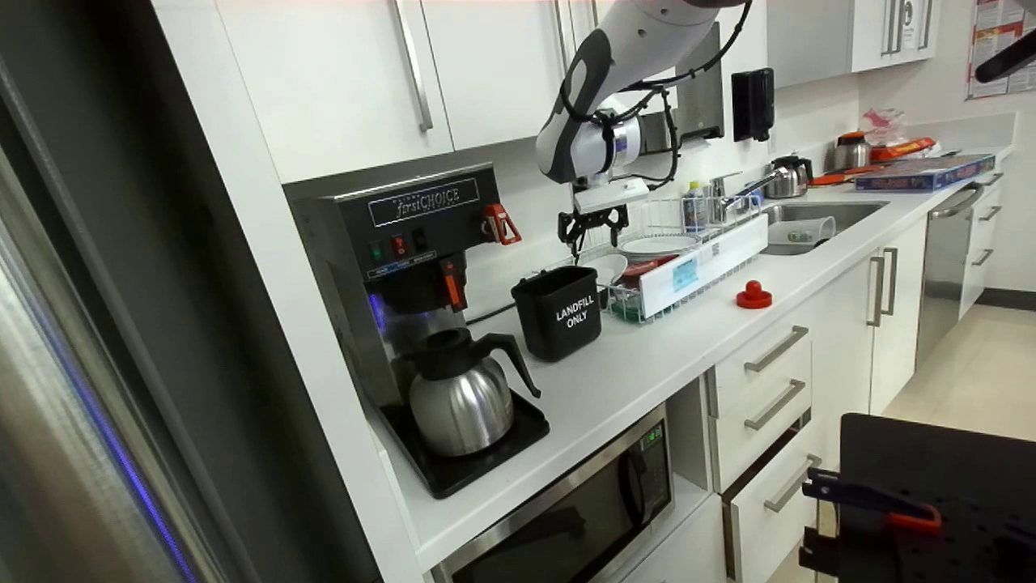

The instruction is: Pour the contents from black bin onto the countertop

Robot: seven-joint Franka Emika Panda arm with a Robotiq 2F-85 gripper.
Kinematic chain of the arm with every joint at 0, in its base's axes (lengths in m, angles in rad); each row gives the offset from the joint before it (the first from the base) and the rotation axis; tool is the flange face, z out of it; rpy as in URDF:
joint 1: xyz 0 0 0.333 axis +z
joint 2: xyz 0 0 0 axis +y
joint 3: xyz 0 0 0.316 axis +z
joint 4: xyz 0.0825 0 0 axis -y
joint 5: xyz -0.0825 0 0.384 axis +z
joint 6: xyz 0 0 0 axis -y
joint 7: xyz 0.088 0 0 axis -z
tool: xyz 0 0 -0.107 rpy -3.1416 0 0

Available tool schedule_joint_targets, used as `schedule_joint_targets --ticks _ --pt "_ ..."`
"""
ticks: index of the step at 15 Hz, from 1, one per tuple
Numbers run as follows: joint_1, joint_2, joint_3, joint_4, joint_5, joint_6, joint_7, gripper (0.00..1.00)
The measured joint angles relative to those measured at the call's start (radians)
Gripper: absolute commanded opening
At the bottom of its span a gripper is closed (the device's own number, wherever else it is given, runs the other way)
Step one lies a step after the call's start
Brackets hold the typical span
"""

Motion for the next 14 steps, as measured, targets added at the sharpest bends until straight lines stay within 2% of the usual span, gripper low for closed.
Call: schedule_joint_targets --ticks 6,9,13,14 --pt "-0.015 0.021 0.029 0.013 0.005 0.017 0.0 1.0" --pt "-0.034 0.054 0.064 0.04 0.017 0.03 0.0 1.0" --pt "-0.043 0.106 0.071 0.086 0.02 0.044 0.001 1.0" --pt "-0.045 0.118 0.071 0.099 0.02 0.044 0.002 0.75"
